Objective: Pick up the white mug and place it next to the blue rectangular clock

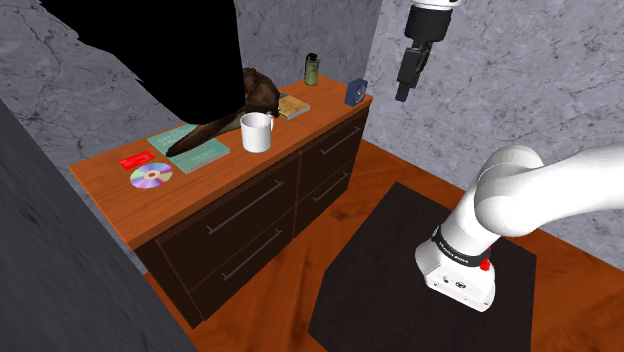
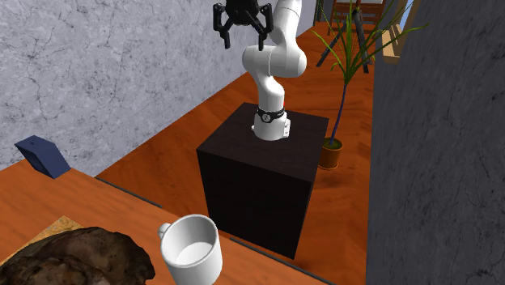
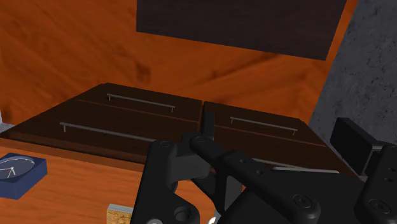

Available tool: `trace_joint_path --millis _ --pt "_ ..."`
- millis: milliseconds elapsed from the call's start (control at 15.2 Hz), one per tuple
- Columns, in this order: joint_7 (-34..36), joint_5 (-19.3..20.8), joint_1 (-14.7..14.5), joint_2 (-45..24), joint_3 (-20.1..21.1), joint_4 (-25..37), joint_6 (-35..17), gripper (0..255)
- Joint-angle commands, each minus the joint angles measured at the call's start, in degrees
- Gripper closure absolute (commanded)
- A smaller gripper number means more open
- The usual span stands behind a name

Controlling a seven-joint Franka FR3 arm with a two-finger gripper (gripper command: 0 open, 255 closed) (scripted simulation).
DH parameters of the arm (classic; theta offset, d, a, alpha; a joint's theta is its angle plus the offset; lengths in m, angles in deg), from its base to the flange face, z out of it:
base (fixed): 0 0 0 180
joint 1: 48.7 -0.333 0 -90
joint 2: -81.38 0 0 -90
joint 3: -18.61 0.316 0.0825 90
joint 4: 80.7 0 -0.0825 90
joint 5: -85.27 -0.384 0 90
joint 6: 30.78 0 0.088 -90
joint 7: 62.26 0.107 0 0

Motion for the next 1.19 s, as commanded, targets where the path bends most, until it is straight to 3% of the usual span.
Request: trace_joint_path --millis 0,528,1122 --pt "0.0 0.0 0.0 0.0 0.0 0.0 0.0 0" --pt "0.8 -1.1 -1.2 -14.3 1.7 1.8 -13.6 0" --pt "1.7 -1.2 -2.1 -32.6 3.6 9.8 -25.1 0"
